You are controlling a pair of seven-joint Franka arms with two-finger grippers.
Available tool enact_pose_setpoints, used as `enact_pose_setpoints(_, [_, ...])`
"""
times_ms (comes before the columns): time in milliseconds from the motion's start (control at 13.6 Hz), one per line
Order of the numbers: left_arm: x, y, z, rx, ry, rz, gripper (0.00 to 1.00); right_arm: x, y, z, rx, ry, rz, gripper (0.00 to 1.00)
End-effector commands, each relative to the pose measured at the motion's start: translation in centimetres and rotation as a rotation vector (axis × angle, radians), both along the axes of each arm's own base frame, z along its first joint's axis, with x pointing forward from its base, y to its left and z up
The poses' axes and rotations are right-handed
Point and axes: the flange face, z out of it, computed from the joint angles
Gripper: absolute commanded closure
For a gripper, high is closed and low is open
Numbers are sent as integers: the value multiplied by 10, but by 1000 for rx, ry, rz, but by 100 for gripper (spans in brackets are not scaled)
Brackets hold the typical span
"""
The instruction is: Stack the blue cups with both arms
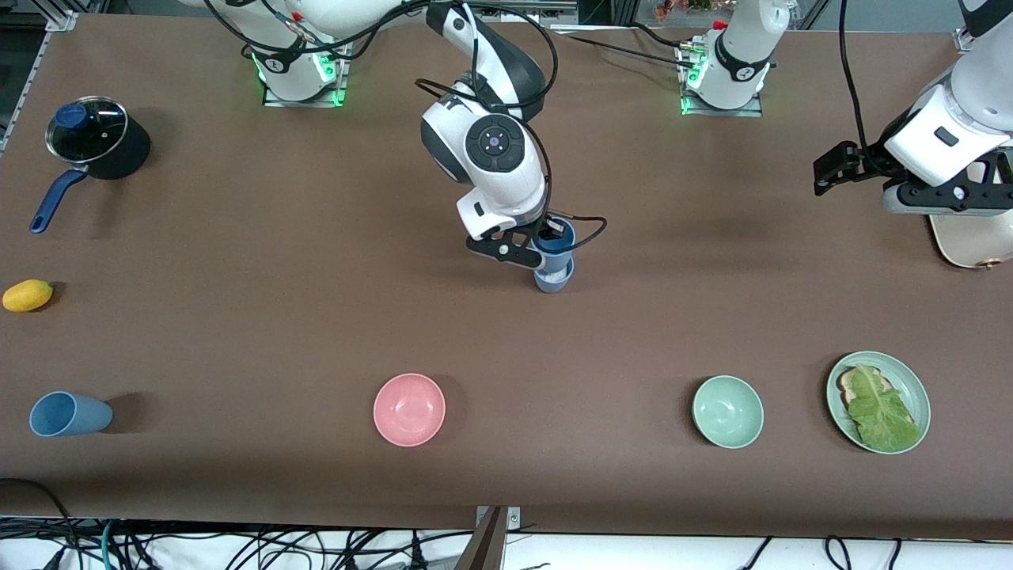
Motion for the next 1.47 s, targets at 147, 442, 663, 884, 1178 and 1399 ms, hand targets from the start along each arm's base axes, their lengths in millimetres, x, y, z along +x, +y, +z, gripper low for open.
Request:
enact_pose_setpoints(147, [0,7,7,-13,12,5,0,8,1,14,9,-31,-14,83])
enact_pose_setpoints(442, [0,6,7,-16,10,3,0,25,-29,50,35,-42,-47,28])
enact_pose_setpoints(663, [0,6,7,-22,11,4,0,32,-84,86,37,-39,-24,0])
enact_pose_setpoints(884, [0,6,8,-22,9,4,0,45,-173,118,-6,3,93,0])
enact_pose_setpoints(1178, [-1,3,8,-21,12,4,0,58,-326,157,-11,-12,124,0])
enact_pose_setpoints(1399, [-1,2,8,-22,11,7,0,51,-410,185,-7,10,237,0])
